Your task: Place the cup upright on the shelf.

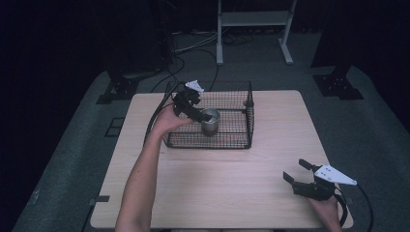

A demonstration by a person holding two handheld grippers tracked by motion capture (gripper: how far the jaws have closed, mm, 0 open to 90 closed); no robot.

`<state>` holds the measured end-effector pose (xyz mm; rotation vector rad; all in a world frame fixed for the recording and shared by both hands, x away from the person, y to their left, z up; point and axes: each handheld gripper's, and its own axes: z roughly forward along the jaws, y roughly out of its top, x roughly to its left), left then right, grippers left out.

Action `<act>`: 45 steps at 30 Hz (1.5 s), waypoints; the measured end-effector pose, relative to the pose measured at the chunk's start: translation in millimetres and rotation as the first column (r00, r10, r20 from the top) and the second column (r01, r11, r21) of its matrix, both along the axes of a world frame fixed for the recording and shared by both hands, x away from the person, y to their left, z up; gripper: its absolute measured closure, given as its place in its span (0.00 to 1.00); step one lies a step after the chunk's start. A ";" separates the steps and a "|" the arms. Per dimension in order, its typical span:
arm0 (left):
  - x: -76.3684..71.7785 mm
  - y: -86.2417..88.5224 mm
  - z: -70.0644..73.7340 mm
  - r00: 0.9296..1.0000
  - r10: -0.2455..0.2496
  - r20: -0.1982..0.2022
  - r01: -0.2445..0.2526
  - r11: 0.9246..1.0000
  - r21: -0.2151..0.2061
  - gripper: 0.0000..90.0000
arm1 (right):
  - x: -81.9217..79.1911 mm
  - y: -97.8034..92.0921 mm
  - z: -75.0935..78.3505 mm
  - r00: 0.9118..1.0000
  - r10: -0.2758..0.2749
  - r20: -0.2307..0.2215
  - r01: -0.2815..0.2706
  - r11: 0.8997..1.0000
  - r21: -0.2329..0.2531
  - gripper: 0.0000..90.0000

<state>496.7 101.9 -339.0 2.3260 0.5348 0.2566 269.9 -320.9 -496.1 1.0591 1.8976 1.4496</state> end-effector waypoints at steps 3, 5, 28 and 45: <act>-5.9 0.6 2.5 1.000 -0.005 0.019 0.005 1.000 -0.010 0.06 | 0.4 0.1 -0.5 1.000 0.003 -0.004 -0.003 1.000 0.004 0.17; -8.9 2.2 3.8 1.000 -0.008 0.026 0.008 1.000 -0.015 0.07 | 0.2 0.6 -0.6 1.000 0.004 -0.006 -0.004 1.000 0.001 0.17; -41.7 13.9 11.3 0.997 -0.028 0.069 0.031 0.999 -0.043 0.07 | 0.2 1.7 -1.4 1.000 0.006 -0.010 -0.006 1.000 -0.004 0.17; -63.5 23.1 3.2 0.996 -0.034 0.079 0.040 0.996 -0.076 0.07 | -0.3 2.3 -1.4 1.000 0.002 -0.010 -0.002 1.000 -0.013 0.17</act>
